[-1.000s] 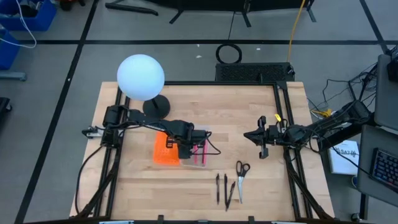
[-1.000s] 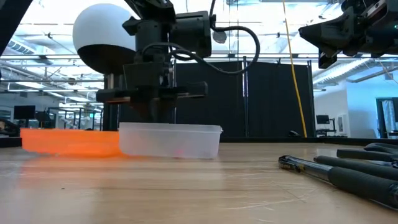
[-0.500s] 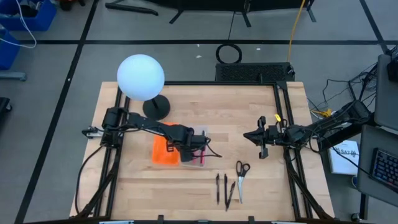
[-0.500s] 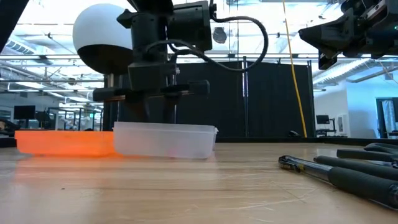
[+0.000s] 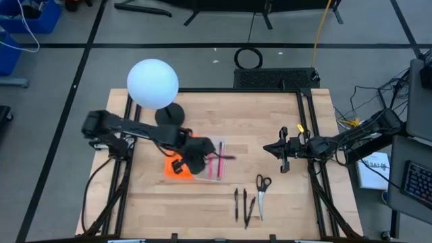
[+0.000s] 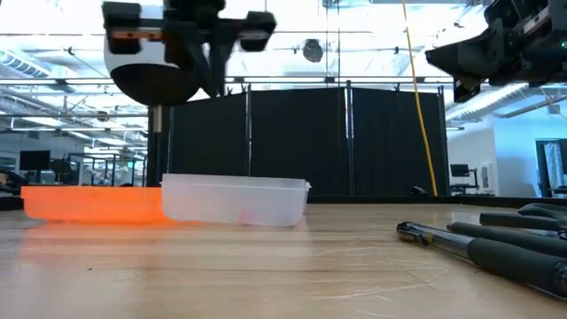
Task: Pick & place school supplies into a supply box
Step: Put the black scissors into the supply box
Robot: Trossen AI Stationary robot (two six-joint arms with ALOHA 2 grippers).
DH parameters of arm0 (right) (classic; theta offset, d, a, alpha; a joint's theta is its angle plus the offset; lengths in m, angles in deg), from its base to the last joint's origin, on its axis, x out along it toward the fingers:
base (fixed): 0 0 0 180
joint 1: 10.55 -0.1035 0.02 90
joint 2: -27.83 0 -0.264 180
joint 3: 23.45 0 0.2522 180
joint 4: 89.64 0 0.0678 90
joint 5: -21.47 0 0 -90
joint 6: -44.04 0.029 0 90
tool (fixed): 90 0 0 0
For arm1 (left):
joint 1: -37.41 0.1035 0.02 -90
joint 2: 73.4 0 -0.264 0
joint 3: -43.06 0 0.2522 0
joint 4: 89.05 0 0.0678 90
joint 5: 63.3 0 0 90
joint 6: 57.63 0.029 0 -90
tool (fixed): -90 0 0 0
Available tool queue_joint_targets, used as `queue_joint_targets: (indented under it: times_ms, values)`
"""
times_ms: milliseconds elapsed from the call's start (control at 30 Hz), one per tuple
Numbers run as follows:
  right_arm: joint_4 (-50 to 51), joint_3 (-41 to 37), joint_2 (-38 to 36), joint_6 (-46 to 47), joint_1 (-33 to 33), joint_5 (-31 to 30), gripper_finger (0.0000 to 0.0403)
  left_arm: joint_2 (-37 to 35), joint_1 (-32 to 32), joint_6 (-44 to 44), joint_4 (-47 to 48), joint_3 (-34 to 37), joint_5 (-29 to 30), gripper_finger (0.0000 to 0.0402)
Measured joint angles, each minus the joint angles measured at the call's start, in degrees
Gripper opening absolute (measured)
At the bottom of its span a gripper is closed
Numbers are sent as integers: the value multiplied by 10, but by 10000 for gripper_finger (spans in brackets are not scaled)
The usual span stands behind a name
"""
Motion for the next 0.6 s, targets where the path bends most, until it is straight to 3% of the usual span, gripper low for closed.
queue_joint_targets:
  times_ms: [167,433,600]
  values:
    - [1,0,2,10,0,12,0,-143,21,-117,-124,154,-101,9]
    - [5,0,2,2,0,14,0,-373,15,-289,-350,379,-60,13]
    - [13,0,3,-1,0,14,0,-464,13,-395,-483,481,-36,5]
